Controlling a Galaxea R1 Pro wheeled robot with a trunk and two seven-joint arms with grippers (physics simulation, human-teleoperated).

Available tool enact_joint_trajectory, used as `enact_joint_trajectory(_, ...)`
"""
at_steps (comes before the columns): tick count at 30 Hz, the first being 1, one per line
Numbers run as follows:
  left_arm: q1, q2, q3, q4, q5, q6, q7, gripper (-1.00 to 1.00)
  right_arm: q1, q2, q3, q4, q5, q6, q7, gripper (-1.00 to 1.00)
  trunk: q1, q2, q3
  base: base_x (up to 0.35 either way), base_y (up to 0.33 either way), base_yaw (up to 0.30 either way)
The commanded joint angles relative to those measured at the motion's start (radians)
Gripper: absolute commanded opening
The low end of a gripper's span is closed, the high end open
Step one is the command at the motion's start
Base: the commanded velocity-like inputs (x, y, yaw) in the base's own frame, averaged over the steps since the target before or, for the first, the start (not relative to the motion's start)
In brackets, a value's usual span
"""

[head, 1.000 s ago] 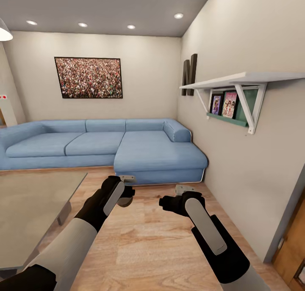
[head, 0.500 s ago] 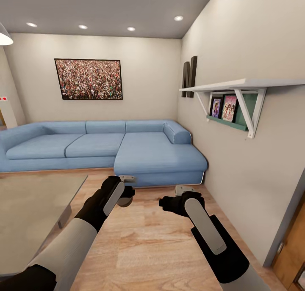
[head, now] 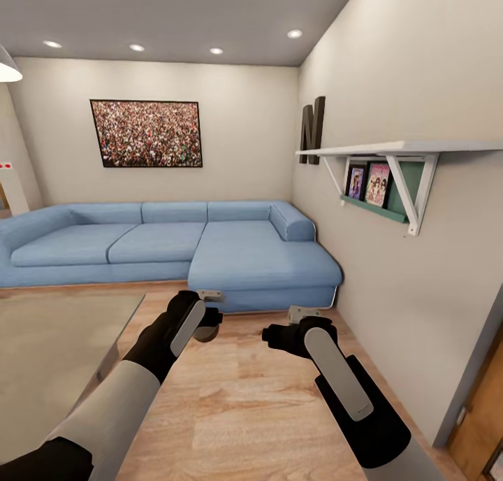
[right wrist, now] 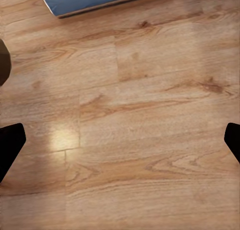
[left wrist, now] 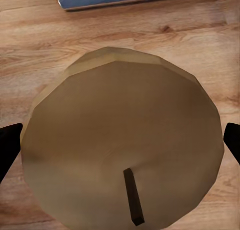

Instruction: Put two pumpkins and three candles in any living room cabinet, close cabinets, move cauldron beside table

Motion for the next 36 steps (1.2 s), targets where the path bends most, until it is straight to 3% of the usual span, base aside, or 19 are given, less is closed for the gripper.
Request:
enact_joint_trajectory(1,-0.001,0.0,-0.002,0.0,0.009,0.001,0.011,-1.0,-0.001,0.0,-0.001,-0.001,-0.008,0.007,-0.01,1.0,-0.004,0.007,0.002,0.0,0.0,0.0)
enact_joint_trajectory(15,-0.001,0.0,-0.003,-0.001,0.007,0.0,0.014,-1.0,0.0,0.0,0.001,-0.001,-0.01,0.007,-0.011,1.0,-0.058,0.105,0.046,-0.006,0.0,0.0)
enact_joint_trajectory(21,-0.001,0.0,-0.004,-0.001,0.008,0.0,0.015,-1.0,-0.001,0.0,0.001,-0.001,-0.011,0.007,-0.011,1.0,-0.081,0.147,0.065,-0.253,0.0,0.025)
enact_joint_trajectory(27,-0.001,0.0,-0.003,-0.001,0.009,0.0,0.015,-1.0,-0.001,0.0,0.001,-0.001,-0.012,0.007,-0.01,1.0,-0.104,0.189,0.083,-0.304,0.0,0.185)
enact_joint_trajectory(36,0.0,0.0,-0.004,-0.001,0.007,0.0,0.017,-1.0,-0.001,0.001,0.0,-0.001,-0.012,0.007,-0.01,1.0,-0.138,0.252,0.112,-0.053,0.0,0.268)
